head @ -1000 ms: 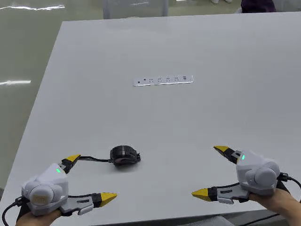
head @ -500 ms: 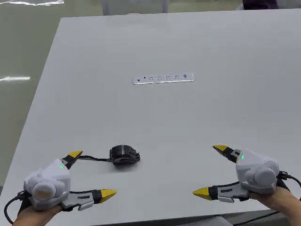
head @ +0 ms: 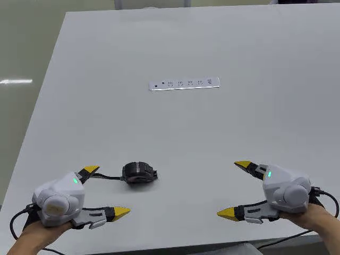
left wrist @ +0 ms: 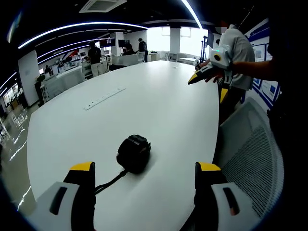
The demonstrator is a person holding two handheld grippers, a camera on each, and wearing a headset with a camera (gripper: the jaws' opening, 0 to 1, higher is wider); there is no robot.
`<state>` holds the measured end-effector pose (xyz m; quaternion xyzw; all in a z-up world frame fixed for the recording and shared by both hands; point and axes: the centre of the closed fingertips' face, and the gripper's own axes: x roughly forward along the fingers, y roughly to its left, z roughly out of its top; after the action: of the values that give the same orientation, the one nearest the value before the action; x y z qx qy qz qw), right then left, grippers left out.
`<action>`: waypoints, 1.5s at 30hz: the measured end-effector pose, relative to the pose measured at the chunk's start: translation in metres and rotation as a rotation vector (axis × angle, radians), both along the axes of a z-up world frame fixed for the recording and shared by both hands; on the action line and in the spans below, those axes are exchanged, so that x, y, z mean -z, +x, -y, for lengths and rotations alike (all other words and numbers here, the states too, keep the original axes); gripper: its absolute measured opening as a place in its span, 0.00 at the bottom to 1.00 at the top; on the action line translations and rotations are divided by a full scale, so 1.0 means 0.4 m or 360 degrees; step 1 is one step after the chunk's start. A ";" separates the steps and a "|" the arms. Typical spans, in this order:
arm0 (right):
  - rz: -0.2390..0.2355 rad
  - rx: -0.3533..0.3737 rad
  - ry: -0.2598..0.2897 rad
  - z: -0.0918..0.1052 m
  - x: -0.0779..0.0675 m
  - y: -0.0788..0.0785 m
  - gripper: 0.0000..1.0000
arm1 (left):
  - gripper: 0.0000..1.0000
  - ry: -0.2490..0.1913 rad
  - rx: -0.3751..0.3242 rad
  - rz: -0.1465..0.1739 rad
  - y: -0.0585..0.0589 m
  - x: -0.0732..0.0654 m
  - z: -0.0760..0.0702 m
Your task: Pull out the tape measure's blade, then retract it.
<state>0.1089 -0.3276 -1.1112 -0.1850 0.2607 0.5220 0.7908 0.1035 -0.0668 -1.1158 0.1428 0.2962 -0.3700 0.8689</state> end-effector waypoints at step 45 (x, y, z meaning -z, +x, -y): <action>0.0059 -0.0377 -0.0077 -0.113 0.111 0.121 0.60 | 0.57 0.0324 0.0431 -0.0111 0.126 0.141 0.021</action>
<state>0.1573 -0.2825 -1.1557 -0.2431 0.2349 0.6018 0.7236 0.1538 -0.0752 -1.1722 0.2558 0.3402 -0.4564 0.7813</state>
